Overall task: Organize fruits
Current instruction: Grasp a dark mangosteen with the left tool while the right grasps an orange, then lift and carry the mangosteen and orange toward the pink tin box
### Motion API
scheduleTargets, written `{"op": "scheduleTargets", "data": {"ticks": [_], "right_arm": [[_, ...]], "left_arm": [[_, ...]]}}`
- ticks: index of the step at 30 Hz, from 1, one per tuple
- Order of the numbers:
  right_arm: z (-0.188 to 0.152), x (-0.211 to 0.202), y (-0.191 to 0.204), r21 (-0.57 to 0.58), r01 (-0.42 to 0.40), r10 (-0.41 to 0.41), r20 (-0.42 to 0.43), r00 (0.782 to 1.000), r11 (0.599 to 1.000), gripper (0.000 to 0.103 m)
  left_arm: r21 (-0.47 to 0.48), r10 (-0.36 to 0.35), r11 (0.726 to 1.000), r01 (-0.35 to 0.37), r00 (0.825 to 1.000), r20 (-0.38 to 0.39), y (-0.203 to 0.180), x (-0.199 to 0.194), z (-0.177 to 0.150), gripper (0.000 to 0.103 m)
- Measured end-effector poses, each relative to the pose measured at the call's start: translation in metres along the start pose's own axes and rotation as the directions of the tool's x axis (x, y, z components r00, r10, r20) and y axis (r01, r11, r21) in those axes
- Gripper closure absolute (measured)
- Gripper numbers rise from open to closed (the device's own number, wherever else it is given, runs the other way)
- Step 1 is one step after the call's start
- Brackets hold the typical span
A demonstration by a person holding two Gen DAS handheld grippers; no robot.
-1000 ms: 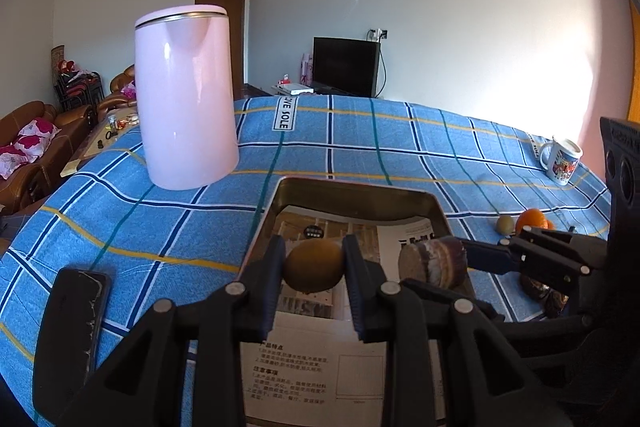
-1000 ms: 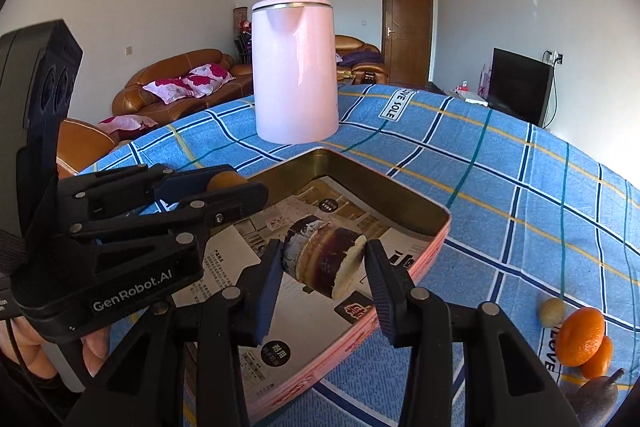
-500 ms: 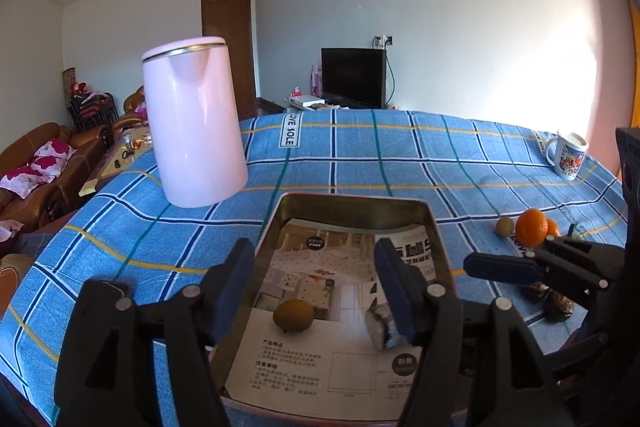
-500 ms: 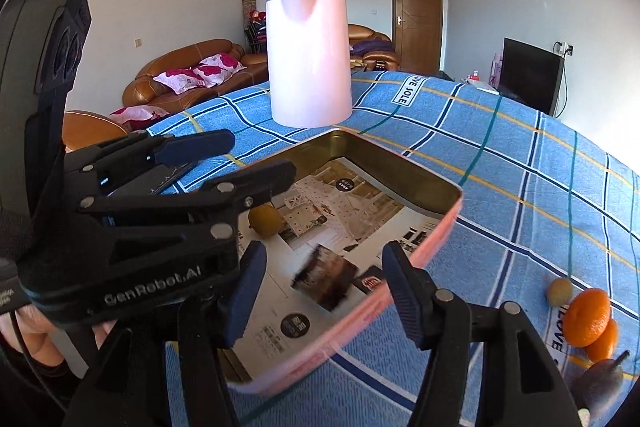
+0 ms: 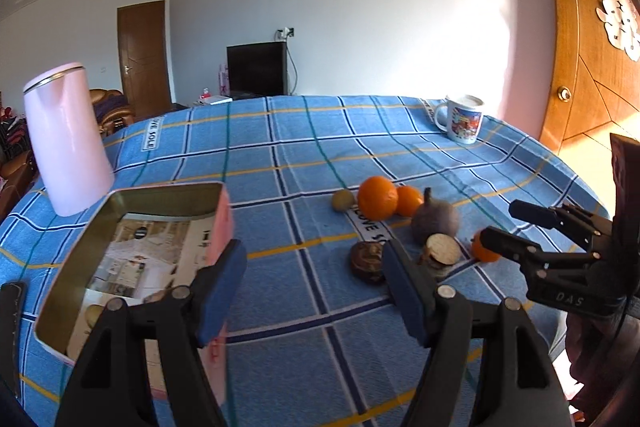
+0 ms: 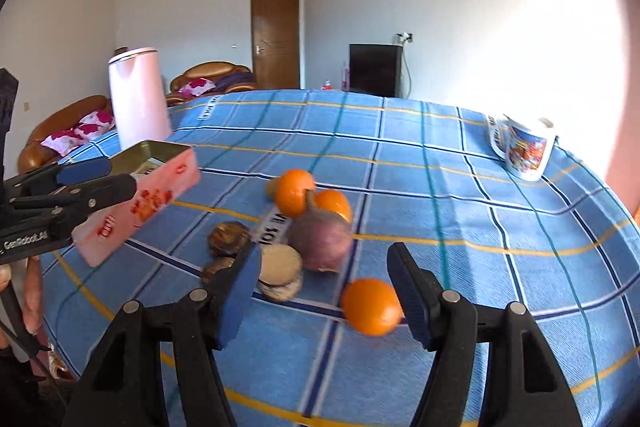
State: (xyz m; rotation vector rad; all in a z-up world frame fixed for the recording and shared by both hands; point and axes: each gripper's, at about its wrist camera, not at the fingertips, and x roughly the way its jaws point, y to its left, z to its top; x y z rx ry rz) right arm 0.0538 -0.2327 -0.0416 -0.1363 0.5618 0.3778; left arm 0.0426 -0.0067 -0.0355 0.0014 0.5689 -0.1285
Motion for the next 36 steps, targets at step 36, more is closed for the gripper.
{"op": "scheduleTargets", "data": {"ticks": [36], "right_arm": [[-0.016, 0.019, -0.022, 0.027, -0.056, 0.057, -0.02, 0.998, 0.998, 0.065]], "left_arm": [[0.047, -0.174, 0.983, 0.18, 0.978, -0.115, -0.053, 0.039, -0.023, 0.063]]}}
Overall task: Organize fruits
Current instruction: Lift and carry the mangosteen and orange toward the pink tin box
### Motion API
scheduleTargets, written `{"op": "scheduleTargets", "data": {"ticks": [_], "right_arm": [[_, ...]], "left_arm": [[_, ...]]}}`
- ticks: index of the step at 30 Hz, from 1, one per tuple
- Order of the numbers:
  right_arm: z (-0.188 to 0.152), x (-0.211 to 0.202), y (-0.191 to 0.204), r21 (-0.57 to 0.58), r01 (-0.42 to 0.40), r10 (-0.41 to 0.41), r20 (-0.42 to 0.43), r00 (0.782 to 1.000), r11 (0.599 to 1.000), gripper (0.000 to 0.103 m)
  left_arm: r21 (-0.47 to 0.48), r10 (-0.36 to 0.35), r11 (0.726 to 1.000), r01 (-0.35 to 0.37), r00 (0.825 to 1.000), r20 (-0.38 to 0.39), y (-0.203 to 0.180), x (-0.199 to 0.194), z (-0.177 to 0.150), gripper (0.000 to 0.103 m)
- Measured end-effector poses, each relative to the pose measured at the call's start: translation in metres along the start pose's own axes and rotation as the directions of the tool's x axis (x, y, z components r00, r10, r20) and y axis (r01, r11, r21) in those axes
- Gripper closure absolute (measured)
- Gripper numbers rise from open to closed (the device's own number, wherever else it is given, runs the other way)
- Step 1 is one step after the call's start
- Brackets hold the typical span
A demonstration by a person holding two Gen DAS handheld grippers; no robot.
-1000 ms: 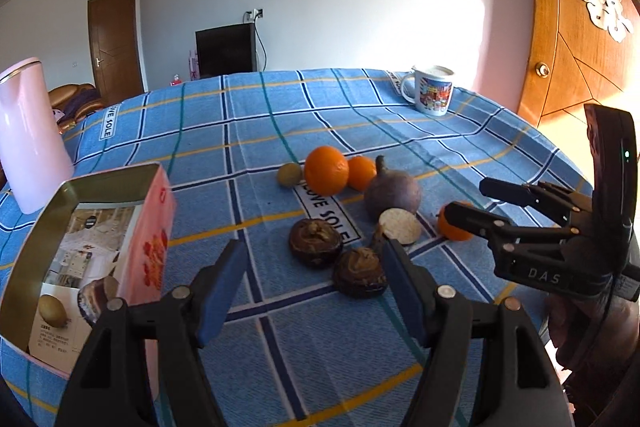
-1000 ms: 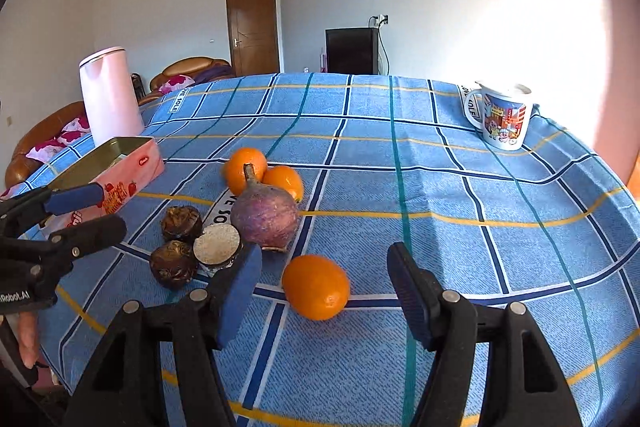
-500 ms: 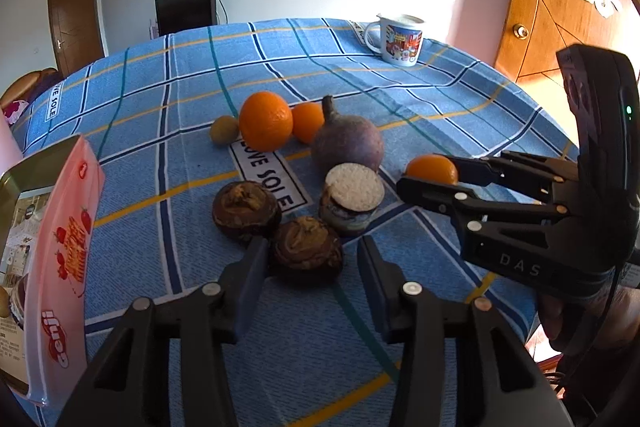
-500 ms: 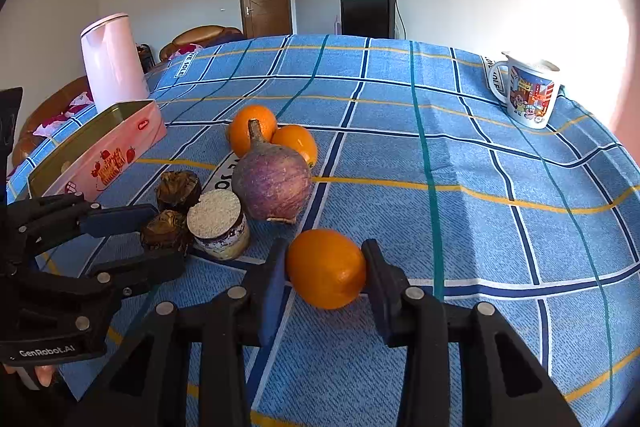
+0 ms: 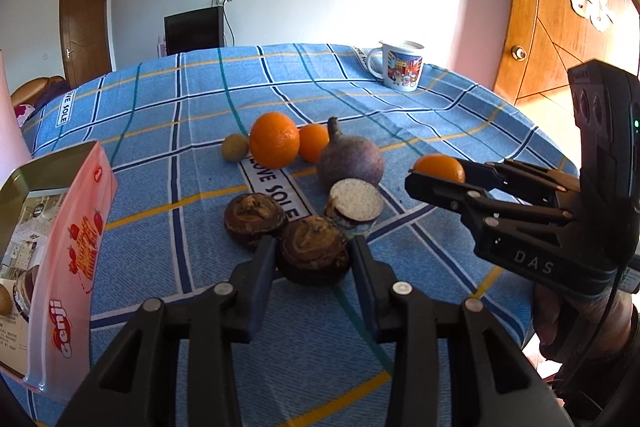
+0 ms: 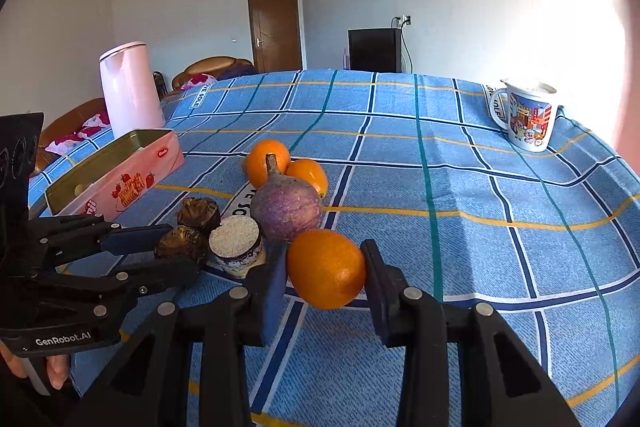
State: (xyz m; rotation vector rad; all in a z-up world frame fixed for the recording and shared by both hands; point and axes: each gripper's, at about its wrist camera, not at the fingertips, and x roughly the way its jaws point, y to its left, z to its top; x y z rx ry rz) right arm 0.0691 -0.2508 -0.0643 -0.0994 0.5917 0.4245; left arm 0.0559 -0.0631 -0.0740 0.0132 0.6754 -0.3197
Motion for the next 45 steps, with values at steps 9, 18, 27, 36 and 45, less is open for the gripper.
{"op": "scheduleTargets", "data": {"ticks": [9, 18, 27, 36, 45], "right_arm": [[-0.002, -0.009, 0.002, -0.012, -0.016, 0.017, 0.071, 0.997, 1.0, 0.065], [-0.005, -0.017, 0.003, -0.025, -0.031, 0.034, 0.122, 0.992, 0.999, 0.065], [-0.007, -0.022, 0.004, -0.036, -0.04, 0.045, 0.163, 0.986, 0.999, 0.065], [-0.009, -0.028, 0.005, -0.047, -0.041, 0.049, 0.206, 0.977, 0.998, 0.065], [-0.012, -0.035, 0.007, -0.057, -0.045, 0.058, 0.253, 0.966, 0.997, 0.065]], "left_arm": [[0.018, 0.025, 0.999, -0.026, 0.997, 0.075, -0.003, -0.009, -0.001, 0.063], [0.029, 0.038, 0.999, -0.042, 0.993, 0.116, -0.005, -0.014, -0.002, 0.063], [0.049, 0.048, 0.997, -0.057, 0.985, 0.164, -0.009, -0.021, -0.004, 0.063], [0.07, 0.059, 0.995, -0.074, 0.978, 0.202, -0.013, -0.028, -0.007, 0.063], [0.08, 0.089, 0.99, -0.112, 0.965, 0.248, -0.015, -0.037, -0.005, 0.063]]}}
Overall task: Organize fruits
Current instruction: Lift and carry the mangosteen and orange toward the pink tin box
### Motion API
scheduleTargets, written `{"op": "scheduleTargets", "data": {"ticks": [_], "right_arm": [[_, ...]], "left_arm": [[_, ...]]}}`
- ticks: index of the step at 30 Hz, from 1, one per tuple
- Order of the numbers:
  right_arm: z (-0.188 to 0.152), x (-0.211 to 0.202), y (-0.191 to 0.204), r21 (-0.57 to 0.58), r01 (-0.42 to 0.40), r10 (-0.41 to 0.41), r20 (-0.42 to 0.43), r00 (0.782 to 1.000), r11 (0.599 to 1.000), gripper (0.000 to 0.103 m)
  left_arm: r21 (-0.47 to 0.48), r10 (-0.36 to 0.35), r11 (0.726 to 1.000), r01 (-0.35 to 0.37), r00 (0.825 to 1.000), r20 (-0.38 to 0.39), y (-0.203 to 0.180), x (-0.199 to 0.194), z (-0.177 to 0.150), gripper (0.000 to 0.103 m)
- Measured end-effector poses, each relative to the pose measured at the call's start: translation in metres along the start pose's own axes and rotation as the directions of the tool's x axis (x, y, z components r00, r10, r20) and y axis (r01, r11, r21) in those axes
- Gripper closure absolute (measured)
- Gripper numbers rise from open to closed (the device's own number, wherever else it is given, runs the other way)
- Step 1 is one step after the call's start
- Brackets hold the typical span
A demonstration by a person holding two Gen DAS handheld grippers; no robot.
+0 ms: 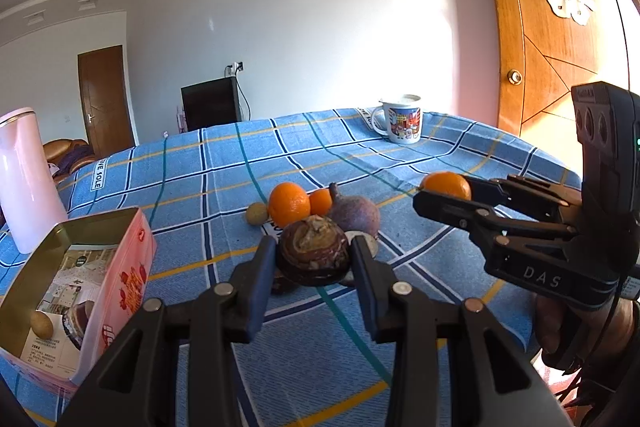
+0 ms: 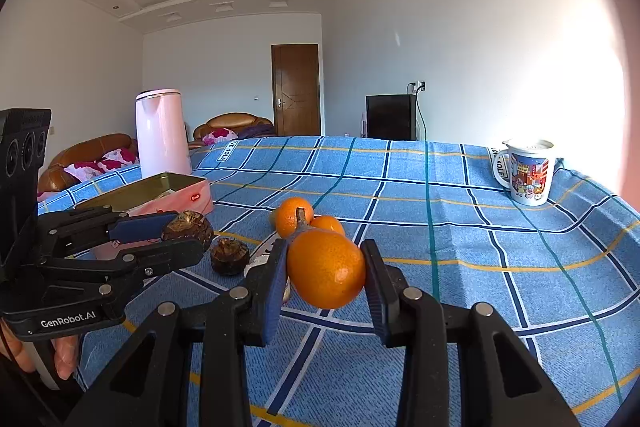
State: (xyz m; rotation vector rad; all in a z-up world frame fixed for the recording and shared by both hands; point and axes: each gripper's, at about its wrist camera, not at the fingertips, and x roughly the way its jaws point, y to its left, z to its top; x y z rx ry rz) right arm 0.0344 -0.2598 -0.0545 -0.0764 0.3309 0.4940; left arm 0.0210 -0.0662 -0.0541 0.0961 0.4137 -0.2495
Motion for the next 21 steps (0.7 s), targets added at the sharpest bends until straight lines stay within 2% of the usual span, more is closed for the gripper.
{"op": "scheduleTargets", "data": {"ticks": [16, 21], "right_arm": [[-0.002, -0.008, 0.001, -0.007, -0.004, 0.005, 0.057, 0.998, 1.0, 0.065], [0.001, -0.005, 0.0, 0.002, 0.001, -0.001, 0.038, 0.999, 1.0, 0.065]], "left_arm": [[-0.018, 0.042, 0.999, -0.041, 0.997, 0.058, 0.009, -0.013, 0.007, 0.063], [-0.03, 0.054, 0.998, -0.052, 0.996, 0.07, 0.016, -0.019, 0.009, 0.063]]}}
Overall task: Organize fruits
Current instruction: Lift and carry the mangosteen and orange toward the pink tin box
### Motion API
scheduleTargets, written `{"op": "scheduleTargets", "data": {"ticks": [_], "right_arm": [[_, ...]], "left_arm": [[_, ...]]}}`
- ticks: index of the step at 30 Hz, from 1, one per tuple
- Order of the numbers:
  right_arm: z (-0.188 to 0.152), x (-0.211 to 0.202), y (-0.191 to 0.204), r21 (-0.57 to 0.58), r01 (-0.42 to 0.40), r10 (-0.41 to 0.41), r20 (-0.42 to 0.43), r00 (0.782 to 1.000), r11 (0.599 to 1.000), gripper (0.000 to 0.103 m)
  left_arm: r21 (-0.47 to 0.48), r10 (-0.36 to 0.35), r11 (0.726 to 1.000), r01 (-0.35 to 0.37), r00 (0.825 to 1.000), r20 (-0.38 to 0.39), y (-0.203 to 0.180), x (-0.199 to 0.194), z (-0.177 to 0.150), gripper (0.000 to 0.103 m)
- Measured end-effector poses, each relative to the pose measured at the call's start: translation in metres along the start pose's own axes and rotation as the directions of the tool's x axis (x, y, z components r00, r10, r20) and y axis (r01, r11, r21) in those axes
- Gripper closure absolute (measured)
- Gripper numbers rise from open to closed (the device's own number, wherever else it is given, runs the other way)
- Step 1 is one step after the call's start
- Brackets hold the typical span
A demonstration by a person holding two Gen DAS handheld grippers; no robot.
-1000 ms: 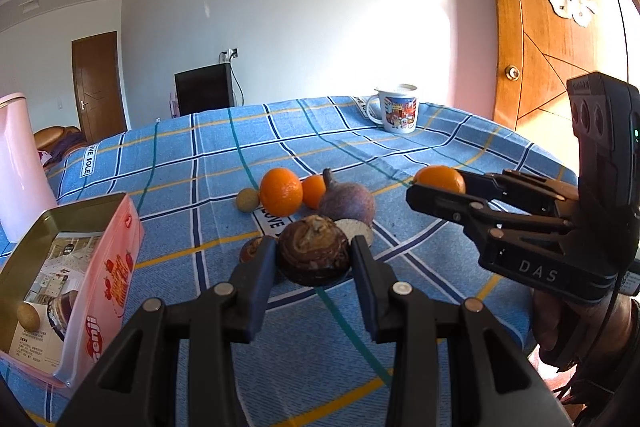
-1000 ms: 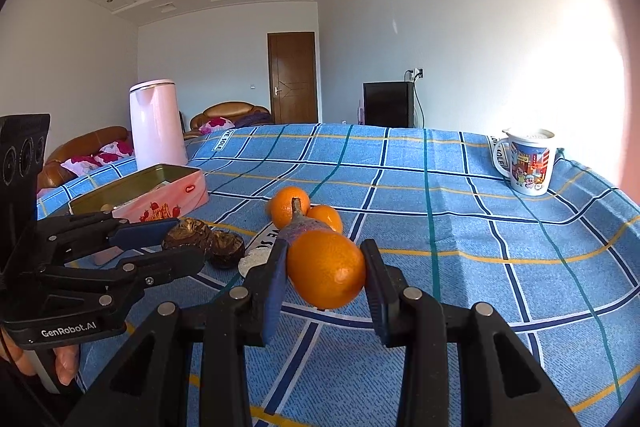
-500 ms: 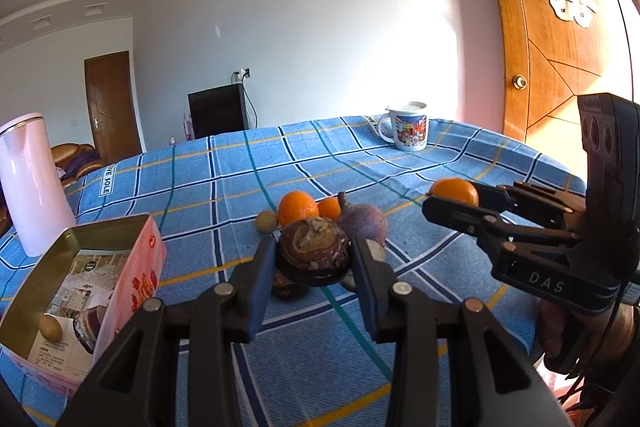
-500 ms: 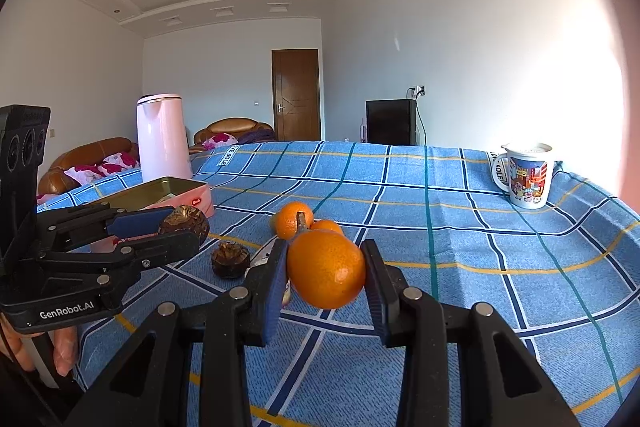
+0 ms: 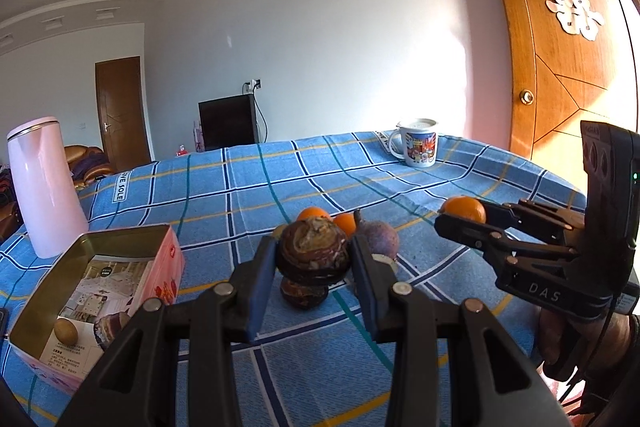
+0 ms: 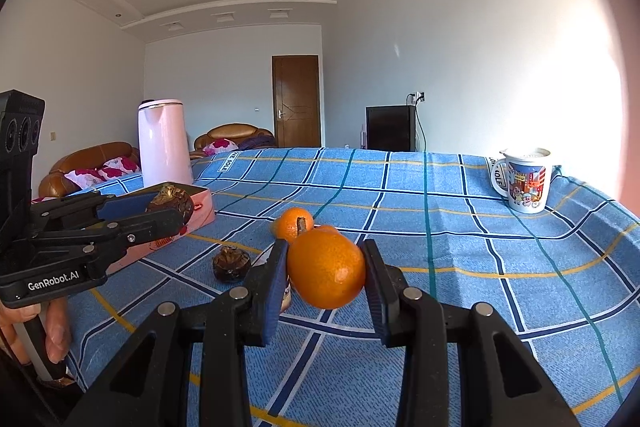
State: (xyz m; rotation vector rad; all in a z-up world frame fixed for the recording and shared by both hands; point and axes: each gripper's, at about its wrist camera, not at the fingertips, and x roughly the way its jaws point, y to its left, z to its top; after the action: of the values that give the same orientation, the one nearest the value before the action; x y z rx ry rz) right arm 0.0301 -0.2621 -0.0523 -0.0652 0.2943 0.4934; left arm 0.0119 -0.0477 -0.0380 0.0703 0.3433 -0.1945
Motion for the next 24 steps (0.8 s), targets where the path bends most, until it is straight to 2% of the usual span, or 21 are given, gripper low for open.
{"op": "scheduleTargets", "data": {"ticks": [6, 13, 19, 24], "right_arm": [[0.011, 0.002, 0.005, -0.016, 0.008, -0.008, -0.023, 1.0, 1.0, 0.065], [0.029, 0.006, 0.022, -0.042, -0.034, 0.032, -0.026, 0.999, 0.999, 0.065], [0.054, 0.022, 0.051, -0.095, -0.107, 0.104, -0.033, 0.994, 0.99, 0.065], [0.076, 0.046, 0.078, -0.097, -0.202, 0.197, -0.057, 0.979, 0.975, 0.065]], "left_arm": [[-0.032, 0.022, 0.999, -0.022, 1.0, 0.009, 0.015, -0.006, 0.001, 0.063], [-0.063, 0.041, 0.997, -0.04, 0.999, 0.014, 0.032, -0.01, 0.001, 0.063], [-0.098, 0.083, 0.992, -0.081, 0.997, 0.009, 0.053, -0.014, 0.0, 0.063], [-0.153, 0.132, 0.979, -0.131, 0.991, -0.006, 0.085, -0.017, -0.001, 0.063]]}}
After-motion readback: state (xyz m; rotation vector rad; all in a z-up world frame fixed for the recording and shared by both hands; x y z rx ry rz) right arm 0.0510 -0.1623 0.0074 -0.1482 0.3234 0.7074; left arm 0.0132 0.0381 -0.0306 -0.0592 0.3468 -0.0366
